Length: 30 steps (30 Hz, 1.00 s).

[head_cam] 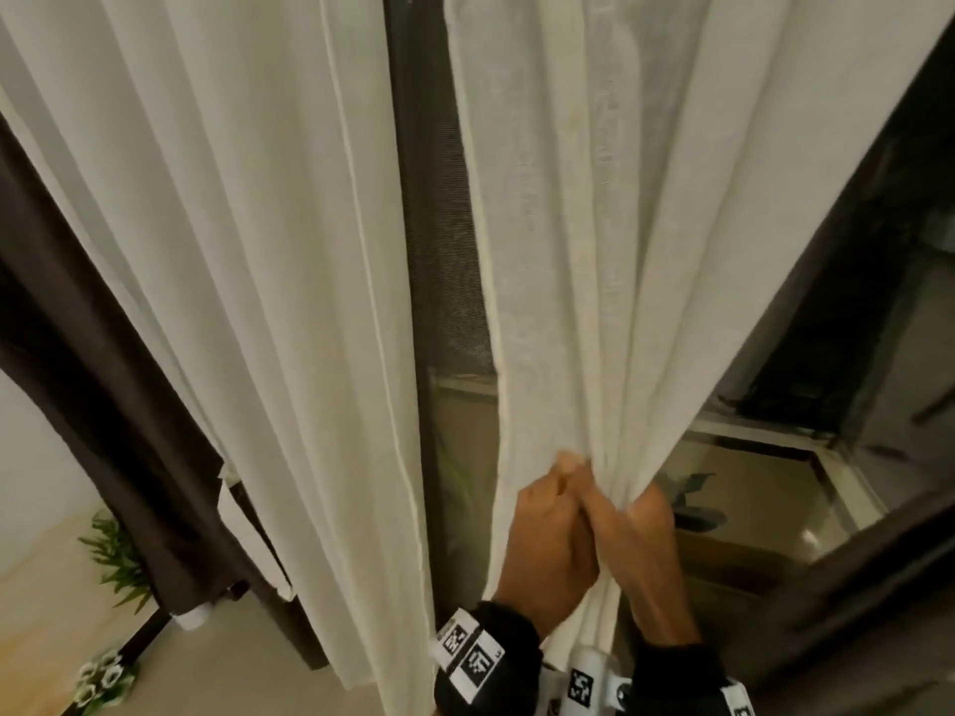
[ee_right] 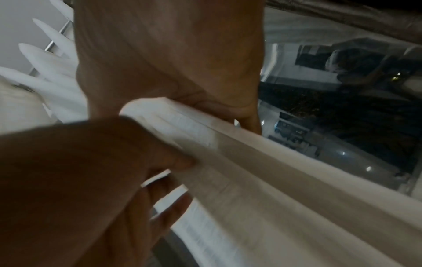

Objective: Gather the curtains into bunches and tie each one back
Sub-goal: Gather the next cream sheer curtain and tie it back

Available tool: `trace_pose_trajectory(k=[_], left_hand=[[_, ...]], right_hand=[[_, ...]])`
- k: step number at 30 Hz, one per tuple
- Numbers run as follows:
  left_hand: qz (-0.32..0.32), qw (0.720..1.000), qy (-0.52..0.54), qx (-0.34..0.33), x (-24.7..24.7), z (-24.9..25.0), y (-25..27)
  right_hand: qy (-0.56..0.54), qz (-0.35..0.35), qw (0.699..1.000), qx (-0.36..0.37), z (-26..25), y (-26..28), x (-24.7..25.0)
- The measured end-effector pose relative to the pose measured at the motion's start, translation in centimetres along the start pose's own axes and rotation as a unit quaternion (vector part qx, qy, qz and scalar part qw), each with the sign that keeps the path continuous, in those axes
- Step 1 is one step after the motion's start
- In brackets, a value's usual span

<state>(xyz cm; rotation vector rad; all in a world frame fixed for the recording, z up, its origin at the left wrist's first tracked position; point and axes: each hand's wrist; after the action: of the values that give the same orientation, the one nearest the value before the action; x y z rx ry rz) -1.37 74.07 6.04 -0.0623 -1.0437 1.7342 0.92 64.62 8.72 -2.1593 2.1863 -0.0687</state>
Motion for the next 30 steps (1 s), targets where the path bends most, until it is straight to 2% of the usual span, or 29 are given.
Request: trace_pose_trajectory(k=[2,4,6,7,8,9,10,11,12,13,14,15,16,17,18,20,21,23,25,26,28,30], left_hand=[[-0.067,0.993,0.091,0.016,0.3,0.0,0.3],[-0.079,0.993,0.081,0.034,0.6,-1.1,0.8],[-0.035,0.986,0.124,0.102,1.3,-2.3,0.9],[-0.006,0.97,0.193,0.148,1.9,-2.4,0.6],[-0.004,0.947,0.267,0.178,2.5,-2.6,0.4],[-0.037,0.919,0.339,0.196,2.9,-2.7,0.1],[-0.094,0.9,0.372,0.209,3.1,-2.6,-0.4],[-0.153,0.893,0.37,0.207,3.3,-2.4,-0.7],[-0.186,0.9,0.339,0.202,3.1,-2.1,-0.7],[-0.181,0.915,0.296,0.206,2.7,-1.8,-0.8],[-0.136,0.934,0.25,0.216,2.3,-1.6,-0.8],[-0.082,0.946,0.217,0.226,2.0,-1.7,-0.9],[-0.045,0.948,0.212,0.233,1.8,-2.0,-0.9],[-0.036,0.941,0.227,0.246,1.5,-2.4,-0.9],[-0.053,0.932,0.242,0.263,1.5,-2.6,-0.9],[-0.091,0.926,0.232,0.284,1.7,-3.1,-0.9],[-0.1,0.927,0.219,0.289,1.7,-3.3,-0.7],[-0.096,0.926,0.201,0.304,1.7,-3.5,-0.4],[-0.089,0.915,0.213,0.33,1.7,-3.5,0.2],[-0.088,0.909,0.22,0.343,1.7,-3.4,0.4],[-0.085,0.9,0.231,0.359,2.0,-3.2,0.8],[-0.081,0.895,0.239,0.368,2.1,-3.1,1.2]], right_hand=[[-0.001,0.011,1.0,0.024,-0.1,0.5,-0.8],[-0.008,0.047,0.999,0.027,-0.2,0.1,-1.0],[-0.008,0.06,0.998,0.012,0.4,-0.5,-0.8],[0.002,0.048,0.999,0.007,0.7,-1.0,0.1],[0.01,0.024,1.0,0.011,0.5,-0.7,-0.6],[0.03,-0.02,0.999,0.024,1.9,-0.6,-1.1],[0.048,-0.087,0.995,0.001,3.1,-0.5,-0.2],[0.034,-0.121,0.991,-0.042,2.6,-0.2,0.6],[0.223,-0.078,0.969,-0.071,2.9,0.5,1.2],[0.251,-0.096,0.962,-0.052,2.9,0.6,1.4],[0.101,-0.193,0.969,-0.118,2.6,0.8,1.9],[0.058,-0.233,0.964,-0.116,3.7,0.8,0.7],[0.125,-0.267,0.954,-0.062,3.8,0.6,1.0],[0.164,-0.282,0.945,-0.011,4.5,0.4,2.9],[0.156,-0.309,0.937,0.037,4.9,0.1,3.5],[0.104,-0.307,0.946,0.01,5.5,-0.9,5.1],[0.089,-0.275,0.957,-0.004,6.3,-1.8,6.0],[0.09,-0.164,0.982,-0.024,7.7,-2.9,7.8],[0.186,-0.062,0.98,-0.018,8.3,-3.1,8.8],[0.219,-0.063,0.973,-0.026,8.9,-2.7,9.2],[0.217,-0.101,0.97,-0.049,9.3,-2.3,9.2],[0.225,-0.139,0.964,-0.039,9.4,-2.3,9.1]])
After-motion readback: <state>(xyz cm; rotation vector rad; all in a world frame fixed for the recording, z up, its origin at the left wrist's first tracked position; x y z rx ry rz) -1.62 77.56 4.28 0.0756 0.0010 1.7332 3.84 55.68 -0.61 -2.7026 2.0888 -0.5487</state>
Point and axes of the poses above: each hand's wrist, its own y-axis away from the middle knuckle, its own x-axis out of the back of the hand, z = x × y, and after that the axes turned 3 degrees about y, right-handed
